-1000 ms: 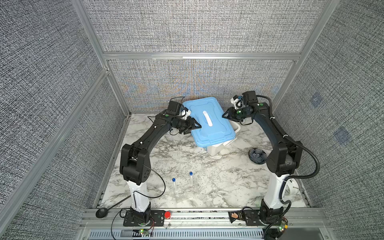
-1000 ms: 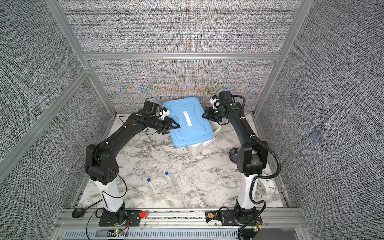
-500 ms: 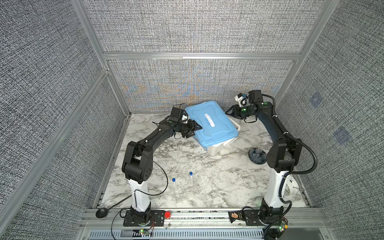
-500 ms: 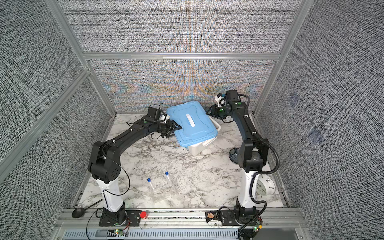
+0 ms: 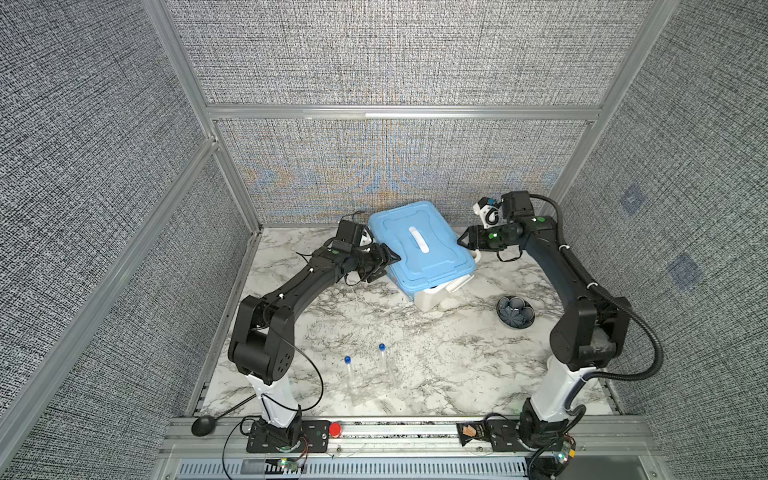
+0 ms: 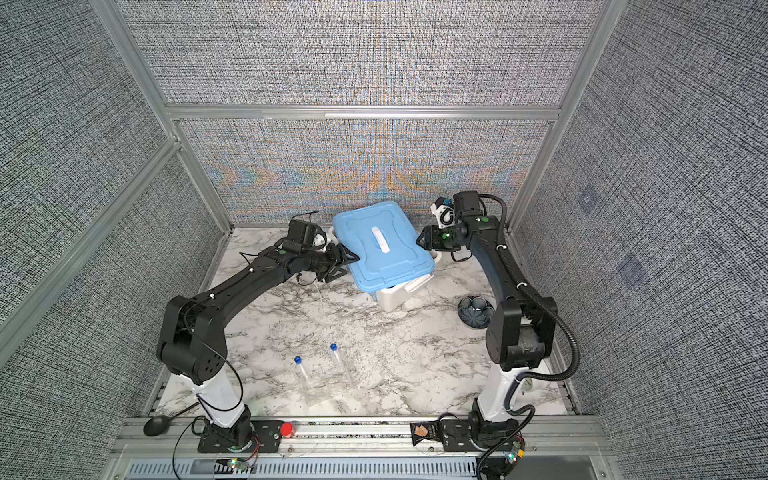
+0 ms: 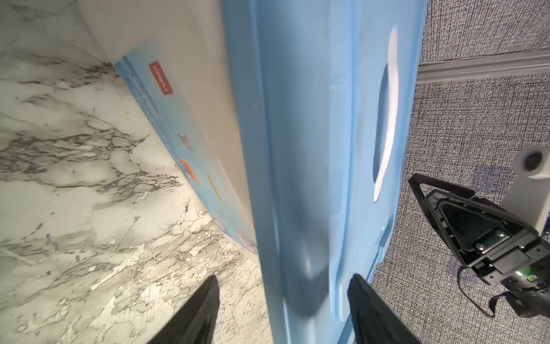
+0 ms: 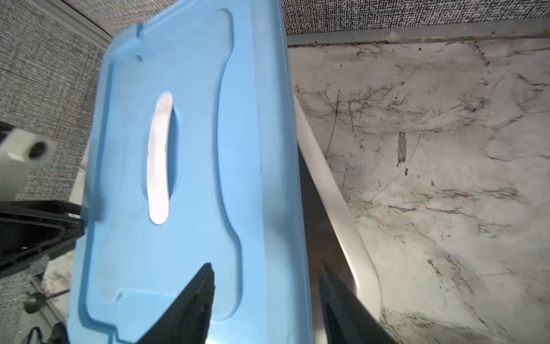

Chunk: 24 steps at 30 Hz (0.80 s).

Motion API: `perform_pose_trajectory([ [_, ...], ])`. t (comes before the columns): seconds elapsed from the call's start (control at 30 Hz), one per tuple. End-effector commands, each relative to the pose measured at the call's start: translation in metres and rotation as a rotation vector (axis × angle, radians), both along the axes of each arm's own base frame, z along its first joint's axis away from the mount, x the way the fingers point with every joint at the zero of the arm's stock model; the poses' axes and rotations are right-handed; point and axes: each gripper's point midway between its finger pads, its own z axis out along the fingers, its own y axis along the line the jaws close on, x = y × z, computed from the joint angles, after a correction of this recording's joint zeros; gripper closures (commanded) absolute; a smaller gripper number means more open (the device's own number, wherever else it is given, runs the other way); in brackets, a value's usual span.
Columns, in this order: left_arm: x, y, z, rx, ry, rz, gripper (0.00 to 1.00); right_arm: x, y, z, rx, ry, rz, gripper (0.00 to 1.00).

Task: Organize the chemistry lab equipment
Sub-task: 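Slide the lid with both grippers to align it over the bin opening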

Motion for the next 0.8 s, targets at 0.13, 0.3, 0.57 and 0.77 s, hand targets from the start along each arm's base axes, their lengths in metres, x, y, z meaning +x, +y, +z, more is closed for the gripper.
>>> perform_pose_trajectory([
  [0.13,-0.019,-0.01,0.008,0.042,-0.023,-0.139,0.34,-0.011,-0.018,-0.025,-0.154,0.063,0.044,0.37],
  [0.3,-0.029,-0.029,0.012,0.053,-0.023,-0.21,0.36,-0.01,-0.023,-0.036,-0.213,0.128,0.066,0.29],
  [0.57,-0.038,-0.037,0.003,0.061,0.006,-0.227,0.38,-0.008,-0.022,-0.046,-0.234,0.155,0.123,0.31],
  [0.77,-0.042,-0.034,0.003,0.068,0.007,-0.234,0.38,-0.008,-0.009,-0.046,-0.193,0.131,0.227,0.45],
])
